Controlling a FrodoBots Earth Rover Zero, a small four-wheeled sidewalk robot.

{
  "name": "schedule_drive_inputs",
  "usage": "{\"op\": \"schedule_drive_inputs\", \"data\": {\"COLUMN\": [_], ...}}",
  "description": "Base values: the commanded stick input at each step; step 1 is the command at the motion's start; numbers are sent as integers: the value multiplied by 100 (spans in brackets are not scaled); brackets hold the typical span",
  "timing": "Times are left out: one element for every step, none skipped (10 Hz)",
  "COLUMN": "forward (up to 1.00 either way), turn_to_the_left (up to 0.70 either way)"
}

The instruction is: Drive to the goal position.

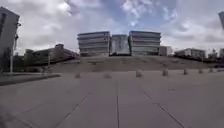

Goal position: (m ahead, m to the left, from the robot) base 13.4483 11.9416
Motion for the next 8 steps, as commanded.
{"op": "schedule_drive_inputs", "data": {"forward": [70,70,70,70,70,70,70,70], "turn_to_the_left": [0,0,0,3,30,35,35,35]}}
